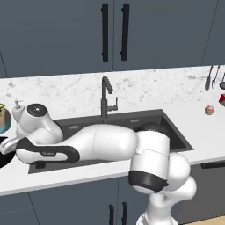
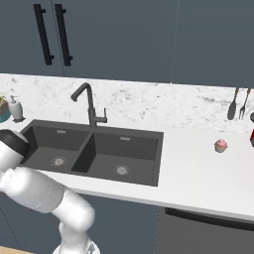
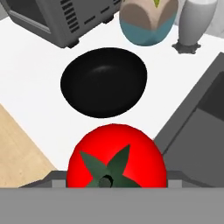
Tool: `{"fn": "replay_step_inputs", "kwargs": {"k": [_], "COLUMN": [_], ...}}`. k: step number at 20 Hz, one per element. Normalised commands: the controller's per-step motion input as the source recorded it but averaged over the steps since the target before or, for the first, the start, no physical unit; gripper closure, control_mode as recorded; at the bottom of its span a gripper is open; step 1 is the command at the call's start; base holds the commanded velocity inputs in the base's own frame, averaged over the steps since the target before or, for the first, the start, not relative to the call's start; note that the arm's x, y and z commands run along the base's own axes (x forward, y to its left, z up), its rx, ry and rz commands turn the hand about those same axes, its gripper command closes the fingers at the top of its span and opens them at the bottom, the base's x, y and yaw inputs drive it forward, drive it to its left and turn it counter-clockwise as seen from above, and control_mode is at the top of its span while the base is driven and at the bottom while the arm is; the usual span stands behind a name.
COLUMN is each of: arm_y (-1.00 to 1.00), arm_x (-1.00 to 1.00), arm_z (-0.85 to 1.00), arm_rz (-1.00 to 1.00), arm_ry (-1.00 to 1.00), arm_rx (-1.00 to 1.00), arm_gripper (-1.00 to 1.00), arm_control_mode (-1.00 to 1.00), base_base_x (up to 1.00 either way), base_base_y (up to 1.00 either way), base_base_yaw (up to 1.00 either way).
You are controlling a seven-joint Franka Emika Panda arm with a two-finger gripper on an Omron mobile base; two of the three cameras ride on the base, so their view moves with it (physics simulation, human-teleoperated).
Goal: Pick the tomato from the sink and place it in the bowl. Then pick the bowl and place it in the microwave. Then close the microwave door and press the start button.
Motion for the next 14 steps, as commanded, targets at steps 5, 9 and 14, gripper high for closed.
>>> {"fn": "replay_step_inputs", "kwargs": {"k": [5,9,14], "arm_y": [0.35,0.29,0.23], "arm_x": [0.15,0.19,0.21], "arm_z": [-0.03,-0.16,-0.3], "arm_rz": [-0.02,0.0,0.0], "arm_ry": [0.04,0.0,0.0], "arm_rx": [-0.05,-0.06,-0.04], "arm_gripper": [1.0,1.0,1.0], "arm_control_mode": [-1.0,-1.0,-1.0], "base_base_x": [0.0,0.0,0.0], "base_base_y": [0.0,0.0,0.0], "base_base_yaw": [0.0,0.0,0.0]}}
